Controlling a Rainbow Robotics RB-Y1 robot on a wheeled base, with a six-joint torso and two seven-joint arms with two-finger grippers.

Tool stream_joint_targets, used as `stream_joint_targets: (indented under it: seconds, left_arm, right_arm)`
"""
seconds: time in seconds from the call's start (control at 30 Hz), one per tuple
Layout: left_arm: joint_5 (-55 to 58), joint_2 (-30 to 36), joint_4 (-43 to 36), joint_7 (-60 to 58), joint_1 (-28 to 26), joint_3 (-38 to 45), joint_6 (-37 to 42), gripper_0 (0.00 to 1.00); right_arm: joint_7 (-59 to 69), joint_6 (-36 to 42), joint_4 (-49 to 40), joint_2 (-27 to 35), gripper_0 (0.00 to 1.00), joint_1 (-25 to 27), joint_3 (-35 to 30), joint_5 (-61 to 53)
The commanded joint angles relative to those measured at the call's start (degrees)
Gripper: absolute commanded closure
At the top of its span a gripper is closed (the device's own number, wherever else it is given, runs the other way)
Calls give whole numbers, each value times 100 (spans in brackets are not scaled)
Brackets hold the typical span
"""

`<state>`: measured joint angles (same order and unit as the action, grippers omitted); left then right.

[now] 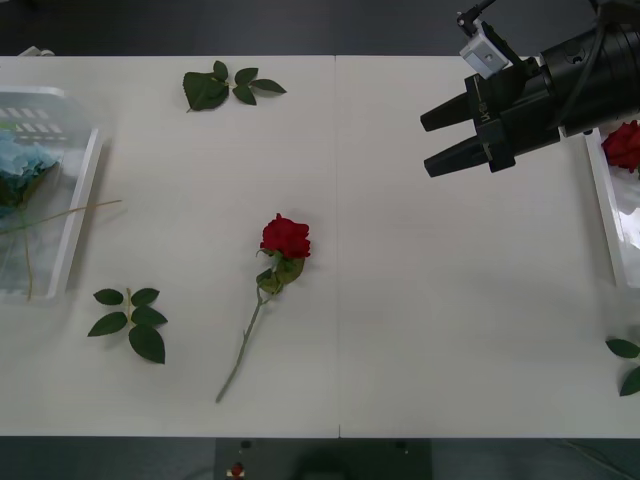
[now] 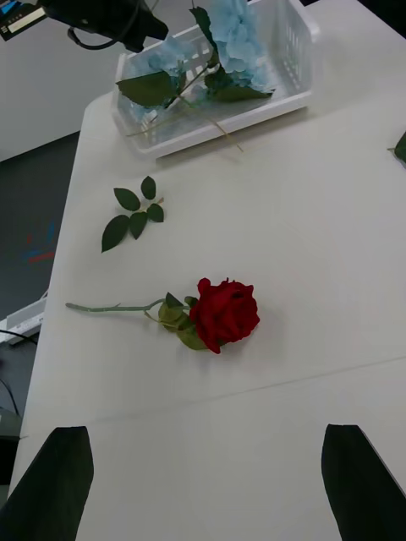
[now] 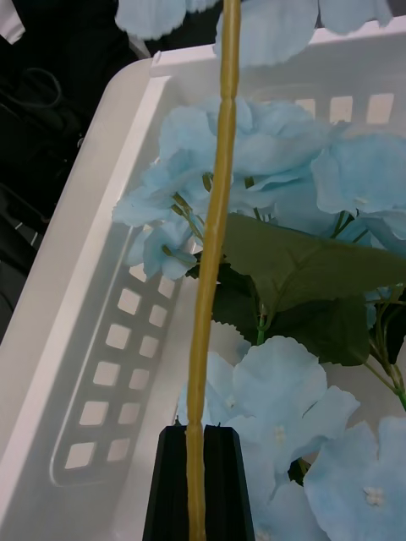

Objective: Put the red flowers into the right box and the blue flowers into the left box

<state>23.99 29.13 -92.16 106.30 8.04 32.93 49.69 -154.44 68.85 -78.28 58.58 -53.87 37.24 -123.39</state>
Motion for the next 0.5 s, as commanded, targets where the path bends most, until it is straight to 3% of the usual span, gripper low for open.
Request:
stream_joint_targets:
  seconds: [0.03,0.13,0.17,0.2,0.27,0.4,0.5]
  left_arm:
    - [27,40,-21,93,-101,-77,-73,100]
    - [62,40,23,49,-145,-112,-73,95]
    - [71,40,23,31,-154,-120,-73,89]
    - [97,40,14,22,-171,-120,-64,74]
    - [141,40,14,14,-180,-120,-64,54]
    - [256,58,5,22,-180,-77,-20,36]
    - [493,102,-127,40,-189,29,322,28]
  right_arm:
    - [-56,-21,-117,145,22,-27,-15,-88]
    - [-56,-21,-126,145,22,-27,-15,-141]
    - [-56,-21,-117,145,22,-27,-15,-150]
    - [-56,-21,-117,145,22,-27,-24,-150]
    - [-56,-30,-126,145,22,-9,-15,-150]
    - [-56,-56,-126,145,22,35,-24,-203]
    - [-56,-56,-117,145,22,35,-15,-238]
